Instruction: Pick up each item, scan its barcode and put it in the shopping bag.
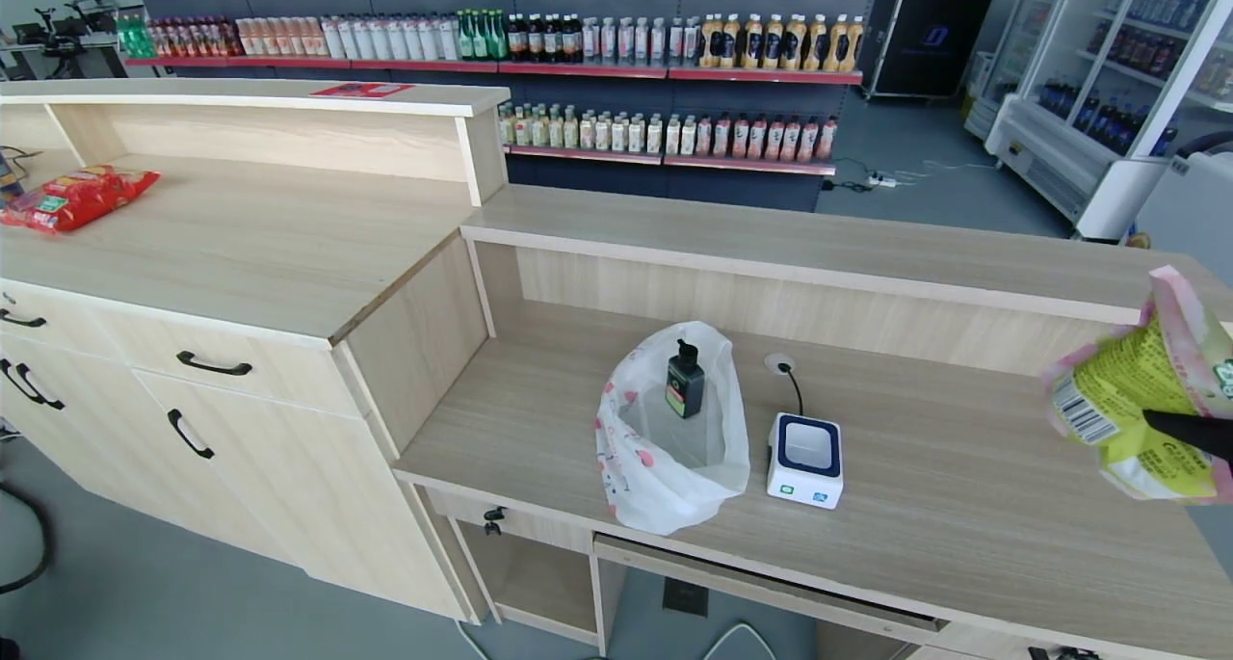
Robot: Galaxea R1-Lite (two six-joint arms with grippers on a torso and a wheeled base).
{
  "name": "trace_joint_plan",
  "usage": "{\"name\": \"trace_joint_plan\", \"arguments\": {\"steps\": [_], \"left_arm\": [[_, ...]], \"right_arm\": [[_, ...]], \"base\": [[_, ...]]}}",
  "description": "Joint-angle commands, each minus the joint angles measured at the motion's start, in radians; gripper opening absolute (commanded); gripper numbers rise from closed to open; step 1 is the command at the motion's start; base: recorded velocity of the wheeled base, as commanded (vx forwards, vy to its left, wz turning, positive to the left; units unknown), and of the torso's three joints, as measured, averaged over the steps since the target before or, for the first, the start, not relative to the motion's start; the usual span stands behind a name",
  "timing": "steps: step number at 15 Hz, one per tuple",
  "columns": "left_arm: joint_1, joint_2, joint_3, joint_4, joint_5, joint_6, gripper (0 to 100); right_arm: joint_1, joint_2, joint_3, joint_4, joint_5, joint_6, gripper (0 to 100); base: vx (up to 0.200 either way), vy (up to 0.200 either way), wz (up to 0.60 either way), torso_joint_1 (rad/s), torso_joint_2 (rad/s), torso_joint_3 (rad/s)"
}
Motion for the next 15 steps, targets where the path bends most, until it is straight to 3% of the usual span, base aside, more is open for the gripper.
{"name": "trace_joint_plan", "arguments": {"steps": [1, 5, 10, 13, 15], "left_arm": [[0.0, 0.001, 0.0, 0.0, 0.0, 0.0, 100], [0.0, 0.001, 0.0, 0.0, 0.0, 0.0, 100], [0.0, 0.001, 0.0, 0.0, 0.0, 0.0, 100], [0.0, 0.001, 0.0, 0.0, 0.0, -0.002, 100], [0.0, 0.001, 0.0, 0.0, 0.0, 0.0, 100]], "right_arm": [[0.001, -0.021, 0.004, 0.001, 0.0, -0.065, 0], [0.006, -0.007, 0.007, -0.019, -0.052, -0.236, 0], [0.007, 0.18, 0.024, -0.187, -0.057, -0.496, 0], [-0.006, 0.272, 0.024, -0.194, -0.062, -0.585, 0], [-0.062, 0.324, 0.053, -0.223, -0.063, -0.728, 0]], "base": [[0.0, 0.0, 0.0, 0.0, 0.0, 0.0], [0.0, 0.0, 0.6, 0.001, 0.0, 0.002], [0.0, 0.0, 0.6, 0.004, 0.0, 0.004], [0.0, 0.0, 0.0, 0.0, 0.0, 0.0], [0.0, 0.0, 0.0, 0.0, 0.0, 0.0]]}}
